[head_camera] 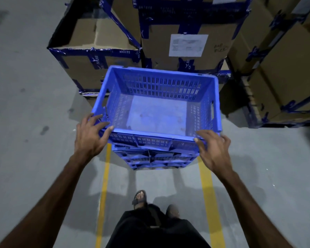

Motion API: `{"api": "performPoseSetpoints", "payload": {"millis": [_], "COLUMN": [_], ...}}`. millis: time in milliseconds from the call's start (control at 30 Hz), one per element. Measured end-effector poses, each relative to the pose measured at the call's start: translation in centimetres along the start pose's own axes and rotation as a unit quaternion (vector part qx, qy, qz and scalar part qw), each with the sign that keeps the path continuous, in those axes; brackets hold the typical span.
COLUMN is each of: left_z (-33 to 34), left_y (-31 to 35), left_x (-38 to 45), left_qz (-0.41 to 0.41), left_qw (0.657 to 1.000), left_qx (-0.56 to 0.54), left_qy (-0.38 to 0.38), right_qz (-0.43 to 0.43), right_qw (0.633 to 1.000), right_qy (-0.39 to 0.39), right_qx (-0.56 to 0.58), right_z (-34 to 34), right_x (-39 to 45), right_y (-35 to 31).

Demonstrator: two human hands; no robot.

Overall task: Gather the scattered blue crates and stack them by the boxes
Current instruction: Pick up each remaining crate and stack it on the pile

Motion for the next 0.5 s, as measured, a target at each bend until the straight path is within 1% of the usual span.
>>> {"api": "performPoseSetpoints", "payload": {"millis": [67,167,333,500], "left_z": [-0.1,-0.1,0.6,0.8], "left_y": [0.1,0.1,-0.1,0.0], "left_x": [-0.3,-0.4,-0.4,-0.5], "left_qz": [0.01,0.03,0.027,0.024], "left_qw": [1.0,0.999,0.999,0.999], "left_qx": [0.012,0.011,-0.014,-0.007], "left_qy": [-0.009,-0.006,-0.031,-0.027], "right_qz": [0.007,0.016,-0.017,-0.037], "right_qw": [0.999,0.999,0.998,0.997], "right_qy": [-0.027,-0.034,-0.059,-0.064], "right_qx": [0.016,0.021,0.019,0.012], "right_z": [0.9,0.8,0.6,0.5], "right_x": [-0.6,-0.4,0.3,1.0], "right_y": [-0.3,-0.4,-0.2,0.2]}}
Point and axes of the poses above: each hand's wrist, its own x-axis towards the middle knuckle, its own z-axis out of the palm, y = z × x, the point moved 3 cm from there along x, towards the middle knuckle, and after that the axes turned 3 degrees about -x, right-handed, at the moved point
